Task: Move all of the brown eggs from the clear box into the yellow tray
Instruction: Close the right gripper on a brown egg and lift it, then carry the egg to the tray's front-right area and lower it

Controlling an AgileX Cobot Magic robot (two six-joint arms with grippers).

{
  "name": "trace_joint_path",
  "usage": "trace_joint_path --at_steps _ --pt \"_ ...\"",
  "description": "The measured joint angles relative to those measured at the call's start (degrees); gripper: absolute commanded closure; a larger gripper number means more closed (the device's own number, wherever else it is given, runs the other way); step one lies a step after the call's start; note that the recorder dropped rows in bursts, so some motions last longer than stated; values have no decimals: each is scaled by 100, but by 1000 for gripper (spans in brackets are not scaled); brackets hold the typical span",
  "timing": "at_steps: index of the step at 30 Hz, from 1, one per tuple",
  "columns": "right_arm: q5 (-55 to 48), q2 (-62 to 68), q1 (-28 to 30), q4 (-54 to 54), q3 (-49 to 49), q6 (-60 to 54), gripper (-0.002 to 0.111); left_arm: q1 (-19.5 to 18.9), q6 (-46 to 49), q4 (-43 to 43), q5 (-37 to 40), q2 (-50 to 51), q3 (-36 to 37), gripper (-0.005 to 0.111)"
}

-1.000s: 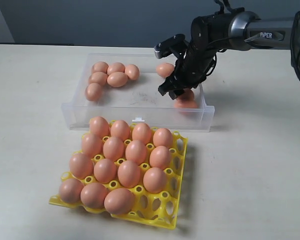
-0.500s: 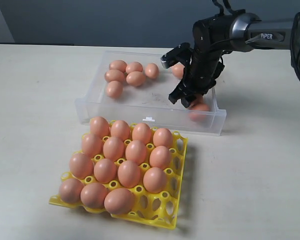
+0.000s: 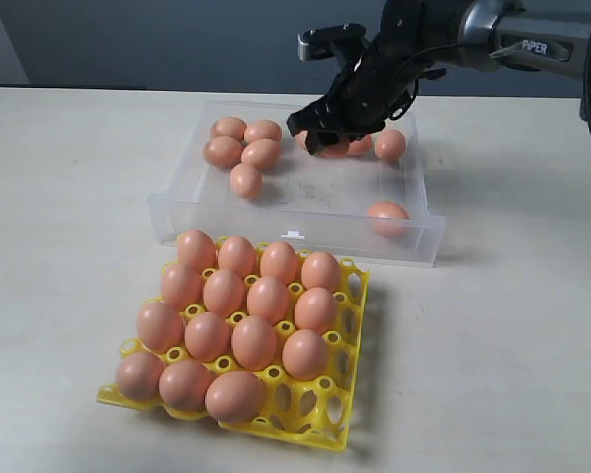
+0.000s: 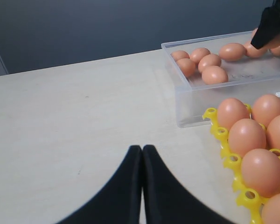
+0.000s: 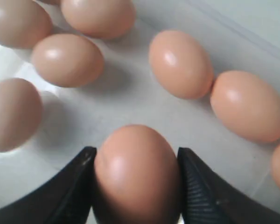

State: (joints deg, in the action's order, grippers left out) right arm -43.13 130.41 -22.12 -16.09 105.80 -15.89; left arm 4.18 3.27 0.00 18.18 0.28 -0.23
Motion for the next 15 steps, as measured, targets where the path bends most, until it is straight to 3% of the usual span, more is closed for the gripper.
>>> trace_joint_path --at_steps 7,10,15 --pt "1219 -1222 -145 -2470 -1019 -2128 108 0 0 0 0 0 0 106" --pt "2479 -2383 -490 -3597 -2766 -3298 108 0 0 0 0 0 0 106" --pt "3952 -3786 -1113 -4027 -4826 -3594 108 0 0 0 0 0 0 106"
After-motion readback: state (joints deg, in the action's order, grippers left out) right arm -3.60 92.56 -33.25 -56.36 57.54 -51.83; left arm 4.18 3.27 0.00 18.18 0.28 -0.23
